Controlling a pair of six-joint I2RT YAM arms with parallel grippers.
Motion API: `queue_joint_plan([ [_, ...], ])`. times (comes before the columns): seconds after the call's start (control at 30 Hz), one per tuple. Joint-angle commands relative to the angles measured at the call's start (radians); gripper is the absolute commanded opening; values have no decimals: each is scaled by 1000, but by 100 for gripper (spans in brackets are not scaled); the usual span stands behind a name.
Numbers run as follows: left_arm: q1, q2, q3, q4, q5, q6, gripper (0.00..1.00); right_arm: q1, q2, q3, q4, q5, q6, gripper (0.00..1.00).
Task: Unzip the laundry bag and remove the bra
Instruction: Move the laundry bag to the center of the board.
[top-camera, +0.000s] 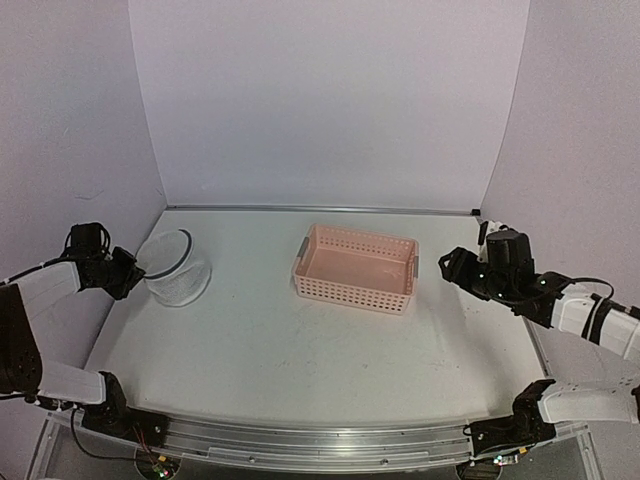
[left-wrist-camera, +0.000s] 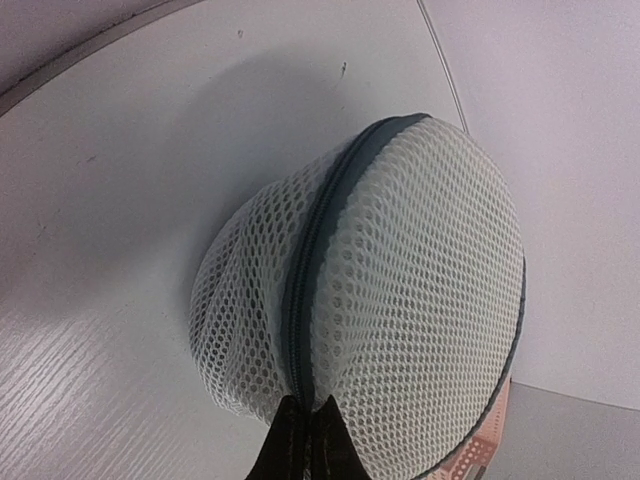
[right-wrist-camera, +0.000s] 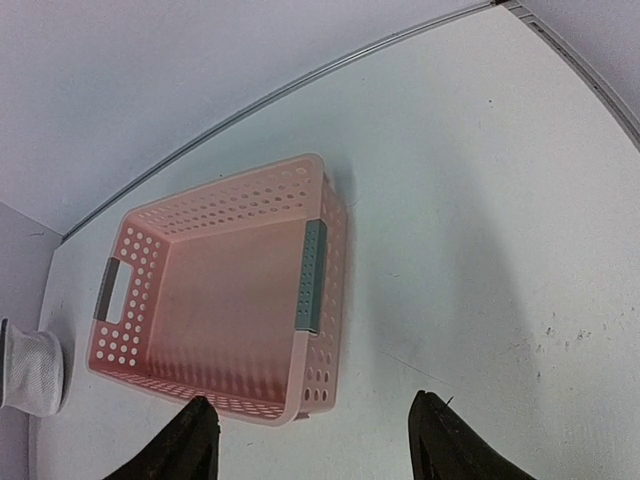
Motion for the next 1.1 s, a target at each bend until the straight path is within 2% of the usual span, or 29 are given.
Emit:
queue_joint_plan([
  [0.0,5,-11,34,36,95,63,0,4,-24,21,23,-119,-92,67],
  [0.2,-10,-9,63,26,253,141,0,16,-8,61,50,-329,-172,69],
  [0.37,-106,12,108,-8,339,207,0,65,52,125,63,-432,-219,73],
  [0.6,-253,23,139,-35,428,292,0,144,184,234,66,-526,-212,79],
  [0.77,-331,-18,110,-39,492,352,0,224,275,296,68,-527,-203,80],
  [1.07,-589,-40,111,-63,516,440,0,295,432,355,100,-599,-211,84],
])
